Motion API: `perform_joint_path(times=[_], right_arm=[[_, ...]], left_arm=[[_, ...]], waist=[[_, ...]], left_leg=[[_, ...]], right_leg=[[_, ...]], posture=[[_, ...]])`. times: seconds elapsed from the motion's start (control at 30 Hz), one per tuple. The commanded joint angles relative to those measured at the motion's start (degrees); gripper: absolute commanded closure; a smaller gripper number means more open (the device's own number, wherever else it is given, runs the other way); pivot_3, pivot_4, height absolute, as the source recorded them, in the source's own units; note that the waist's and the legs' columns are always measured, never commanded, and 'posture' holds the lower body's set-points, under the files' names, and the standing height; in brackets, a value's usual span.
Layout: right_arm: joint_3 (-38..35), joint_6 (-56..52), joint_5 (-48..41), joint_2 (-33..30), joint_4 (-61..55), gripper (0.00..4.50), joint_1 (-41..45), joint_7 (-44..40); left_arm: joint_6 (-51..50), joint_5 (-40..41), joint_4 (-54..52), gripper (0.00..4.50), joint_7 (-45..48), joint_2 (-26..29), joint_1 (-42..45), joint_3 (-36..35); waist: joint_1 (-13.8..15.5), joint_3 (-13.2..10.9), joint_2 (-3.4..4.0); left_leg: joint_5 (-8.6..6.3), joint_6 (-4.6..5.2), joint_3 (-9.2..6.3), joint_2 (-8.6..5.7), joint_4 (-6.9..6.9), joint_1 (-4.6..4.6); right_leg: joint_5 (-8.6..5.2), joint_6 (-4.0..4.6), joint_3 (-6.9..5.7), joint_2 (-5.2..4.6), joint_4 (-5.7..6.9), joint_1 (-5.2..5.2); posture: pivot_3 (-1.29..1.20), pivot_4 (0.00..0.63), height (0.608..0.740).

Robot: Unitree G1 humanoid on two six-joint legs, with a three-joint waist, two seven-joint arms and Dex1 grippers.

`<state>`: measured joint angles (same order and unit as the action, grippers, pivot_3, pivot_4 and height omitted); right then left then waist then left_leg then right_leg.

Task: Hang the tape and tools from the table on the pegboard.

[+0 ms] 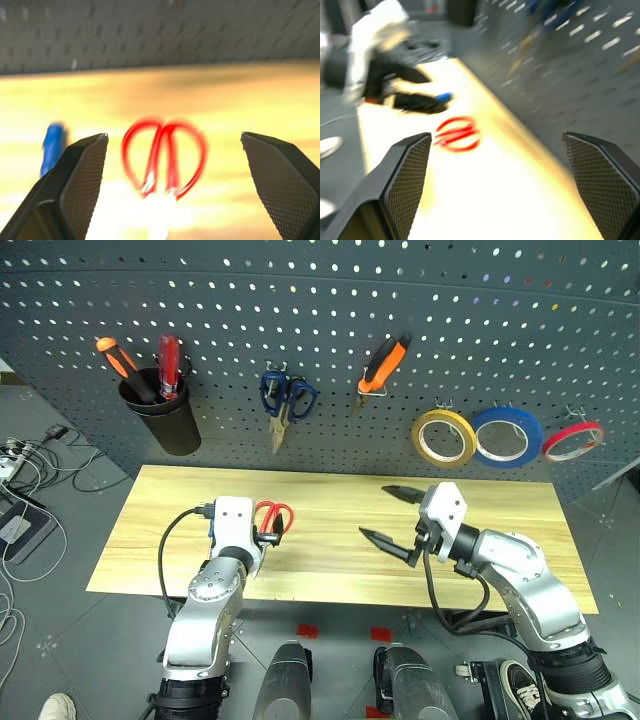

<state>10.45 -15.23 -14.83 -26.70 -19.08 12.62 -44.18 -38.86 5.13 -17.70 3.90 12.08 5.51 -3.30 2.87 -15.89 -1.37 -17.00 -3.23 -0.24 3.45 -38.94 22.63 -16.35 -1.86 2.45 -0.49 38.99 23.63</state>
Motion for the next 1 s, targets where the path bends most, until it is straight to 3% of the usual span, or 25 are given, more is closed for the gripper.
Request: perform_joint_path(times=[0.03, 0.4, 0.67, 0.77, 1.0], right_arm=[[1.33, 1.25, -1.26, -0.59, -3.00, 0.03, -0.04, -2.93], [5.64, -2.28, -3.03, 0.20, -5.66, 0.03, 0.85, -5.77], [5.70, -4.80, -3.31, 1.58, -6.94, 0.03, 1.20, -3.93], [5.26, -5.37, -3.34, 2.09, -6.45, 0.00, 1.89, -3.39], [4.63, -6.79, -3.63, 3.55, -5.48, 0.00, 3.21, -1.92]], left_arm=[[-3.07, 0.52, 0.05, 0.00, 1.16, 1.83, 1.90, -1.97], [-12.08, 4.48, 4.41, 0.00, 5.47, 2.42, 5.20, -2.57], [-13.97, 4.56, 9.50, 0.00, 6.30, 4.49, 7.50, -3.38], [-14.45, 4.12, 10.11, 0.57, 6.57, 6.17, 7.92, -2.78], [-15.88, 4.52, 9.43, 2.80, 7.91, 7.77, 7.80, -2.35]], waist=[[-0.11, -0.91, 0.02], [-0.29, -6.95, 0.07], [-0.52, -8.91, 0.31], [-1.06, -9.11, 0.41], [-1.38, -9.59, 0.51]], left_leg=[[0.00, -0.01, -0.04, 0.01, -0.01, 0.03], [0.03, -0.06, -0.61, -0.01, -0.07, 0.16], [0.10, -0.18, -0.59, 0.05, -0.05, 0.24], [0.11, -0.19, -0.57, 0.03, -0.02, 0.23], [0.33, -0.60, -0.54, 0.04, 0.08, 0.28]], right_leg=[[0.00, 0.01, -0.04, 0.00, 0.01, 0.00], [0.00, 0.00, -0.19, -0.05, 0.08, 0.05], [0.00, 0.00, -0.18, -0.07, 0.17, 0.23], [-0.01, -0.01, -0.14, -0.07, 0.19, 0.25], [-0.02, -0.02, -0.11, -0.08, 0.19, 0.38]], posture=[[0.11, 0.380, 0.740], [0.10, 0.499, 0.740], [0.08, 0.535, 0.740], [0.08, 0.535, 0.740], [0.09, 0.534, 0.740]])
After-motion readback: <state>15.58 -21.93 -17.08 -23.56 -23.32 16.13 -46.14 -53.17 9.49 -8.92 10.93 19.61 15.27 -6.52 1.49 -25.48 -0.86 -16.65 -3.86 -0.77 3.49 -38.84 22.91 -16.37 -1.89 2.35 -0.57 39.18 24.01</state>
